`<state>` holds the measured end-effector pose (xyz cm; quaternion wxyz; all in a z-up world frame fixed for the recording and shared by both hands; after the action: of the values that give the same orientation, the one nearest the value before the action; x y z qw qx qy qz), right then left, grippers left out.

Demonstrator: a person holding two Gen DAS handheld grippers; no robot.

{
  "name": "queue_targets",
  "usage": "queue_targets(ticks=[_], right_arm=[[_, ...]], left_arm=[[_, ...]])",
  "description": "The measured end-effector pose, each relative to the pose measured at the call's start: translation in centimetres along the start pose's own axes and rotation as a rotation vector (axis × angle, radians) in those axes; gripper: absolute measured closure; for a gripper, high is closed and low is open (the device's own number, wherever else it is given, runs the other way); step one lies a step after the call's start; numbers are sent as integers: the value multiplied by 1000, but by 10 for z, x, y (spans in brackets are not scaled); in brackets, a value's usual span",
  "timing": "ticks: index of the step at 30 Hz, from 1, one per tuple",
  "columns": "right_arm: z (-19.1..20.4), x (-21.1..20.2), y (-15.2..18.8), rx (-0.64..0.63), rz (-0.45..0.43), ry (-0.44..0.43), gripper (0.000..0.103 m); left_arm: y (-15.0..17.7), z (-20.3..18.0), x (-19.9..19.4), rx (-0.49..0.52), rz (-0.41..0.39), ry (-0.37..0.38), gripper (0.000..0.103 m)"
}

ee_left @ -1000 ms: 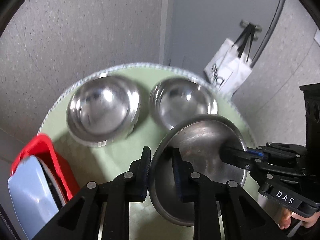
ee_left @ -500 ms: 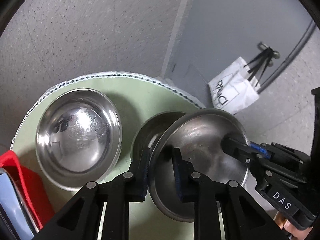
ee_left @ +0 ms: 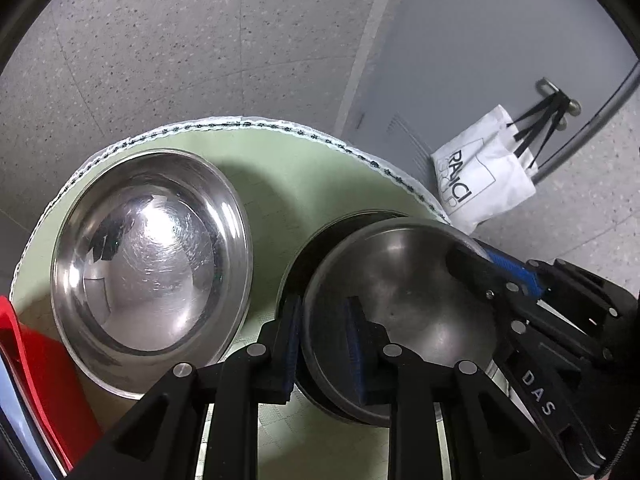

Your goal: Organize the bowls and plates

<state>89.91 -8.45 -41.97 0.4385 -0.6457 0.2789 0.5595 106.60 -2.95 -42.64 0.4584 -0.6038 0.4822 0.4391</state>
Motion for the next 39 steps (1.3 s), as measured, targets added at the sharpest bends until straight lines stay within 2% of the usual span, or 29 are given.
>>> queue_targets(ticks=[2, 4, 6, 7, 8, 10, 13, 15, 19, 22, 27, 35, 39], right_arm=[[0, -1, 0, 8, -3, -7, 93], [-4, -3, 1, 26, 1, -3, 84], [-6, -8, 2, 38, -11, -16, 61], [-9, -11, 3, 45, -16, -24, 56], [-9, -13, 4, 50, -20, -34, 52], [-14, -20, 6, 67, -30, -62, 52], [-19, -22, 8, 81, -30, -77, 45], [-23, -19, 9, 95, -17, -106, 44], [-26, -7, 12, 113, 17, -162, 44], [-27, 6, 14, 123, 38, -198, 44], [-26, 26, 17, 123, 67, -240, 44], [-23, 41, 18, 92, 85, -283, 44], [-22, 45, 18, 84, 96, -304, 50]], left_arm=[[5, 4, -3, -9, -5, 15, 77], [9, 7, -9, -21, -20, 44, 73], [12, 9, -17, -40, -43, 59, 68], [14, 12, -21, -54, -54, 52, 51], [17, 12, -25, -64, -71, 54, 41], [23, 13, -32, -86, -101, 54, 38], [33, 12, -38, -101, -120, 62, 37], [38, 16, -41, -113, -133, 53, 37], [51, 19, -44, -183, -159, 43, 29], [62, 15, -37, -203, -138, 56, 29], [70, 5, -21, -211, -107, 33, 29], [53, 5, 12, -261, -60, 11, 31], [45, 5, 29, -271, -37, 13, 31]])
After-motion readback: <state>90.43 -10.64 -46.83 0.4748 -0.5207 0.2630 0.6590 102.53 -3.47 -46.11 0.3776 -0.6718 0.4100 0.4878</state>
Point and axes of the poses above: each gripper's, at about its wrist camera, not at the fingertips, and x roughly the way its jaws point, z to its left, y to its underside, the point moved 8 cm from there along x, roughly the way its jaws point, and after that the axes turned 13 degrees about z, right-handed, at the moved point
